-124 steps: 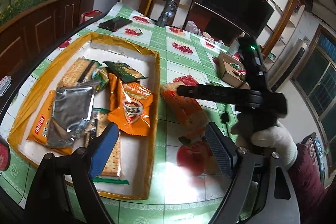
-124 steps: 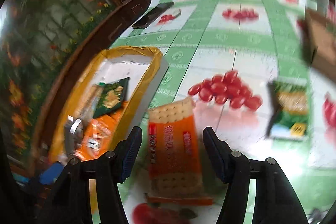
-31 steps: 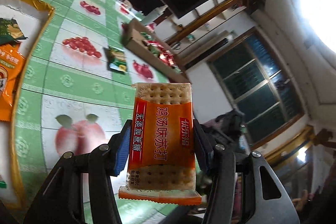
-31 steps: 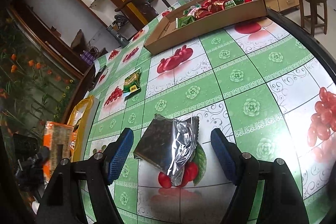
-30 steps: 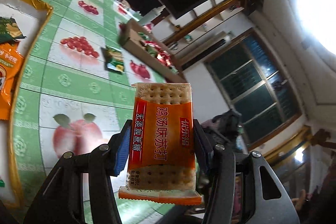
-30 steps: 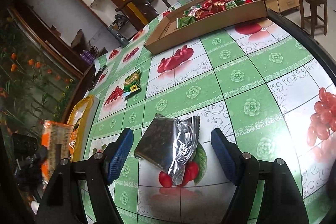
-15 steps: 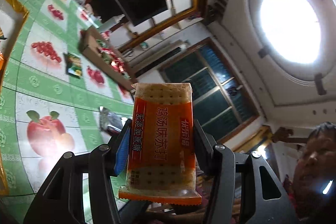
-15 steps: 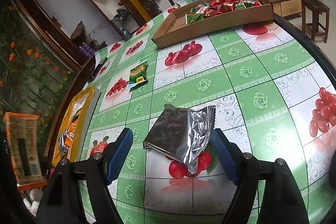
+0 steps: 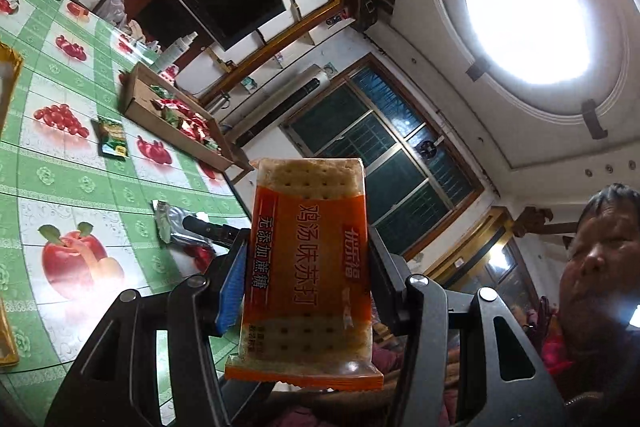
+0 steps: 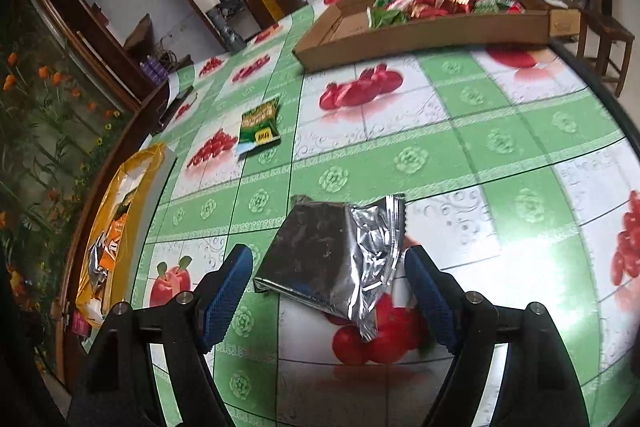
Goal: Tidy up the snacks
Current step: 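Lift the orange cracker pack with the left tool while the right tool lifts the silver bag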
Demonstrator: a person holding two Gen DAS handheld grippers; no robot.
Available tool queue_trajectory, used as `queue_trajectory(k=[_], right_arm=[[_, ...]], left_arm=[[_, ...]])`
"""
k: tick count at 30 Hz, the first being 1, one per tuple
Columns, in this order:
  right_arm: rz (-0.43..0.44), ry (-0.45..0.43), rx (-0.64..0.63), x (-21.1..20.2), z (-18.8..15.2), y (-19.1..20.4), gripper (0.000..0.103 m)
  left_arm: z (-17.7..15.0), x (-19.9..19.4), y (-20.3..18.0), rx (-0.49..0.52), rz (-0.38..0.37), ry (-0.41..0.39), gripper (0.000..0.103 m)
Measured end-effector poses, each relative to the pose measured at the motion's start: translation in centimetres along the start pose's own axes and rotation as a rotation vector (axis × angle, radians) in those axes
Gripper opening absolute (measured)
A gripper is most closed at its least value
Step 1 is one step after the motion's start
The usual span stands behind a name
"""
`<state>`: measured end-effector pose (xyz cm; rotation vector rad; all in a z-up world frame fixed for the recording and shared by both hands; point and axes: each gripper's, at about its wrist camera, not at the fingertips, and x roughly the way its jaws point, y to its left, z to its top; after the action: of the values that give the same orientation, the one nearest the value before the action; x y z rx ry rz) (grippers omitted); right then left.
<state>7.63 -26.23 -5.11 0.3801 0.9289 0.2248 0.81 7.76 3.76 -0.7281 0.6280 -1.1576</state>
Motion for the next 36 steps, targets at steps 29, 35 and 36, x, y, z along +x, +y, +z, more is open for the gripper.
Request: queue_trajectory(k=[29, 35, 36], right_arm=[[-0.153, 0.146, -0.647, 3.7, -0.5, 5.8, 0.083], [-0.16, 0.148, -0.583, 2.9, 0.0, 5.2, 0.061], [-0.138, 0.148, -0.556, 2.6, 0.1, 5.1, 0.059]], left_arm=[[-1.6, -4.9, 3.1, -0.064, 0.254, -0.116, 0.052], [-1.8, -5.5, 3.1, -0.068, 0.27, -0.13, 0.052], [-1.8, -5.6, 3.1, -0.068, 0.278, -0.134, 0.052]])
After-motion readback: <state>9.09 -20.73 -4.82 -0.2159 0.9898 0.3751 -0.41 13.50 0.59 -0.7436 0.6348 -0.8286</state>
